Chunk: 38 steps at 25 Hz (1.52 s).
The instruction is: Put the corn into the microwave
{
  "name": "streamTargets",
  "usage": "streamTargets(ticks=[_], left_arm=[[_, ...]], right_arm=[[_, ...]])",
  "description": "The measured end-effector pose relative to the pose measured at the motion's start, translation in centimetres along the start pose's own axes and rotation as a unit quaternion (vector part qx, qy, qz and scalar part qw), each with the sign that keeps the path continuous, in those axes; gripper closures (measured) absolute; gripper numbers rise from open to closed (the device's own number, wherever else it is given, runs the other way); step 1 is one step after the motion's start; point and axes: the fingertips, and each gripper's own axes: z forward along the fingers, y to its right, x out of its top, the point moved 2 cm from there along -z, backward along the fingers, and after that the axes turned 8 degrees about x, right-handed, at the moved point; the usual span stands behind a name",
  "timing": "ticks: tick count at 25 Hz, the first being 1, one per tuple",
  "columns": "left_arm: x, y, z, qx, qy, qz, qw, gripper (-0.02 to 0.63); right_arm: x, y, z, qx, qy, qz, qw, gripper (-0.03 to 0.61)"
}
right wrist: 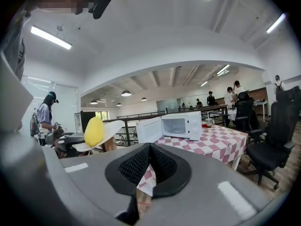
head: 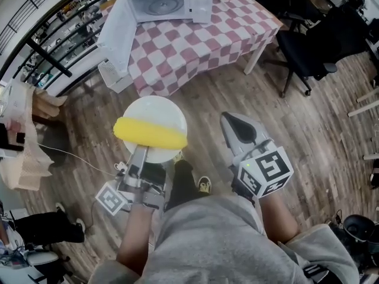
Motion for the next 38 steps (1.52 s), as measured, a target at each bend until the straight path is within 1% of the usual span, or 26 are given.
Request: streamTargets(ticks=[8,16,23,30,38], left_arm=[[2.5,-2.3,4.1,0.008,-0.012,-0.014,0.9998,0.586],[7.6,-4.2,9.1,0.017,-0.009,-0.014,0.9997,0.586],[11.5,-5.3,12.2,0.025,-0.007,-0.017,0.9995,0.586],[14.7,-6.5,14.6,0.030,-0.011,-0.024,0.9992,0.586],[18.2,-8.2,17.2,0.036,-0.021,-0.021,0.9989,0.586]], right_arm=[[0.3,2.6,3.7,-0.008,-0.013,0.005,1.000,0.580],[1.4,5.1,9.9,-0.004,-0.029,0.007,1.000,0.580],[3.2,6.4,13.8,-0.008,-0.037,0.006,0.999,0.579],[4.0,7.5,17.0,-0.019,-0.038,0.009,0.999,0.578],[4.7,8.8,20.4,-0.041,-0.037,0.011,0.998,0.578]])
